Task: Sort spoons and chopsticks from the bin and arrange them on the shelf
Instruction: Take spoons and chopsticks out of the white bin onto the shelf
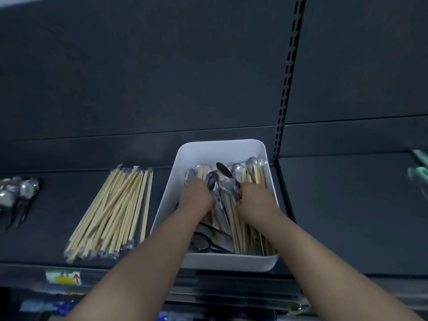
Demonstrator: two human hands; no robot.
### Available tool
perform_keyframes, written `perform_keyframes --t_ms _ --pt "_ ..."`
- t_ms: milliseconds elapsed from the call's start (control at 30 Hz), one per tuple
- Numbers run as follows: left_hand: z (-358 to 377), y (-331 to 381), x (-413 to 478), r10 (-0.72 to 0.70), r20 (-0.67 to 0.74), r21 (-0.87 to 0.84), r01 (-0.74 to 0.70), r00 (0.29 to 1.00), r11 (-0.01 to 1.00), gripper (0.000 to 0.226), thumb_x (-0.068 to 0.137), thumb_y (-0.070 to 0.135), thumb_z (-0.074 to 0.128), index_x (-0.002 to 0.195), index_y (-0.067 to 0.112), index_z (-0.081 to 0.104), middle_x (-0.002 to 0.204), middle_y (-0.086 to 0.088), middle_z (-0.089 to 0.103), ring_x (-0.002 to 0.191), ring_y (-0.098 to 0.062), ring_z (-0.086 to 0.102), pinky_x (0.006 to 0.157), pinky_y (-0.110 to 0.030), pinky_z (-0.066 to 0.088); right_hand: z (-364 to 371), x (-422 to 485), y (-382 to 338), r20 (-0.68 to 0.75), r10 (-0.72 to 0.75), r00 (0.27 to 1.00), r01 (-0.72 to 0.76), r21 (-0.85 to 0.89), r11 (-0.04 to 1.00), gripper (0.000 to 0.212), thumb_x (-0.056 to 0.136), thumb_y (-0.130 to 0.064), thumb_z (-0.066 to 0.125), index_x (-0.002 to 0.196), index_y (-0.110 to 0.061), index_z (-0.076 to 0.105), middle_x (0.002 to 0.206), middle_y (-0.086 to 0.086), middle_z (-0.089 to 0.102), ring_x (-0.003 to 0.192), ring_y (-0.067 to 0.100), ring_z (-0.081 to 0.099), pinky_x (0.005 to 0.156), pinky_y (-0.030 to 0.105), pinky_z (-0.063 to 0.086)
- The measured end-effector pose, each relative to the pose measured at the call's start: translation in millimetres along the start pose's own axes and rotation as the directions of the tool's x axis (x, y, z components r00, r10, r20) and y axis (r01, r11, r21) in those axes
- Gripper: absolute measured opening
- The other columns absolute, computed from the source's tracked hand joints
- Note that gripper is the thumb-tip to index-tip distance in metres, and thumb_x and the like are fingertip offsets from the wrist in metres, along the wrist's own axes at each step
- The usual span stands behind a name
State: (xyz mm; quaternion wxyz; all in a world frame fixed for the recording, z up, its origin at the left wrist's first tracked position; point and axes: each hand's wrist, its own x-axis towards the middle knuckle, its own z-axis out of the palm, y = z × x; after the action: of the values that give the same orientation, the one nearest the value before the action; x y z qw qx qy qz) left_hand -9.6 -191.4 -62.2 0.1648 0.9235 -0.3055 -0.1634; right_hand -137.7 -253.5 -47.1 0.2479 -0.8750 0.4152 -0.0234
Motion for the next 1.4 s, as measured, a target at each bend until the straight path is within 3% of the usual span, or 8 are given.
perform_keyframes --t_ms 67,300,433,600,833,1000,1133,1400 --pt "-1.7 -3.1 -0.7 -0.017 -0.047 -0.022 0.016 0.999 1.000 0.074 0.089 0.024 0.062 0.149 0.010 0.021 0.140 -0.012 0.046 0.121 -0.032 0.053 0.086 -0.035 0.045 -0.6 2.4 0.3 0.027 -0.005 1.000 0.005 0.002 1.000 0.008 0.090 -0.003 0.053 0.086 -0.010 0.051 0.077 0.001 0.049 0.059 0.011 0.040 0.042 0.021 0.025" --pt "-14.4 1.1 -2.8 -0.034 -0.178 -0.267 -0.015 0.983 0.964 0.011 0.087 0.011 0.056 0.091 0.005 0.064 0.091 -0.016 0.066 0.089 -0.035 0.060 0.067 -0.033 0.043 -4.6 2.1 -2.3 0.057 0.012 0.998 -0.016 0.057 0.998 0.022 0.091 -0.004 0.054 0.114 -0.005 0.055 0.109 0.008 0.062 0.078 0.018 0.047 0.055 0.025 0.035" --pt "-16.8 6.9 -8.5 -0.019 -0.161 -0.227 -0.019 0.987 0.974 0.018 0.080 0.005 0.053 0.070 0.004 0.068 0.071 -0.015 0.063 0.070 -0.030 0.056 0.061 -0.029 0.042 -6.3 1.8 -2.8 0.067 0.014 0.998 -0.024 0.154 0.988 0.042 0.090 -0.005 0.056 0.131 -0.005 0.046 0.111 0.009 0.060 0.090 0.022 0.055 0.061 0.025 0.040" --pt "-28.1 1.3 -13.1 -0.057 -0.266 -0.344 -0.040 0.962 0.938 0.027 0.087 0.003 0.048 0.097 0.012 0.071 0.097 -0.013 0.066 0.097 -0.032 0.058 0.079 -0.029 0.044 -11.7 3.6 -4.5 0.020 0.066 0.998 -0.069 0.371 0.926 0.023 0.084 -0.002 0.060 0.106 -0.005 0.059 0.102 0.011 0.063 0.083 0.021 0.055 0.074 0.034 0.051" --pt "-72.1 -35.6 -14.0 -0.119 -0.360 -0.499 -0.084 0.925 0.863 0.024 0.081 -0.006 0.040 0.083 -0.001 0.064 0.088 -0.024 0.063 0.086 -0.041 0.058 0.059 -0.026 0.033 -16.5 5.1 -71.0 -0.215 -0.057 0.975 0.163 0.517 0.840 0.021 0.079 0.000 0.058 0.083 -0.021 0.054 0.081 -0.005 0.061 0.085 0.020 0.062 0.075 0.034 0.053" --pt "-101.3 -115.3 -16.3 -0.239 -0.288 -0.650 -0.006 0.927 0.760 0.026 0.079 -0.002 0.047 0.059 0.014 0.044 0.062 -0.006 0.039 0.061 -0.021 0.035 0.056 -0.031 0.029 18.0 -1.4 -150.2 -0.177 -0.187 0.966 0.252 0.500 0.829 0.028 0.078 0.000 0.061 0.072 -0.026 0.050 0.075 -0.006 0.060 0.082 0.020 0.063 0.073 0.032 0.052" --pt "-127.4 -212.5 -26.7 -0.351 -0.261 -0.724 0.058 0.899 0.687 0.009 0.068 0.019 0.052 0.069 0.013 0.058 0.062 -0.006 0.043 0.060 -0.021 0.035 0.055 -0.032 0.031 67.6 -10.4 -223.3 -0.096 -0.251 0.963 0.265 0.502 0.823 0.021 0.078 -0.004 0.064 0.078 -0.023 0.056 0.078 -0.005 0.064 0.082 0.017 0.063 0.072 0.027 0.050" --pt "-192.5 -391.6 -36.1 -0.470 -0.197 -0.757 0.171 0.860 0.630 0.023 0.080 -0.005 0.050 0.064 0.008 0.058 0.058 -0.007 0.047 0.054 -0.023 0.040 0.055 -0.031 0.033 172.4 -28.7 -388.8 0.020 -0.317 0.948 0.249 0.573 0.781 0.023 0.076 -0.004 0.067 0.078 -0.023 0.055 0.085 0.004 0.067 0.084 0.024 0.068 0.078 0.044 0.057"
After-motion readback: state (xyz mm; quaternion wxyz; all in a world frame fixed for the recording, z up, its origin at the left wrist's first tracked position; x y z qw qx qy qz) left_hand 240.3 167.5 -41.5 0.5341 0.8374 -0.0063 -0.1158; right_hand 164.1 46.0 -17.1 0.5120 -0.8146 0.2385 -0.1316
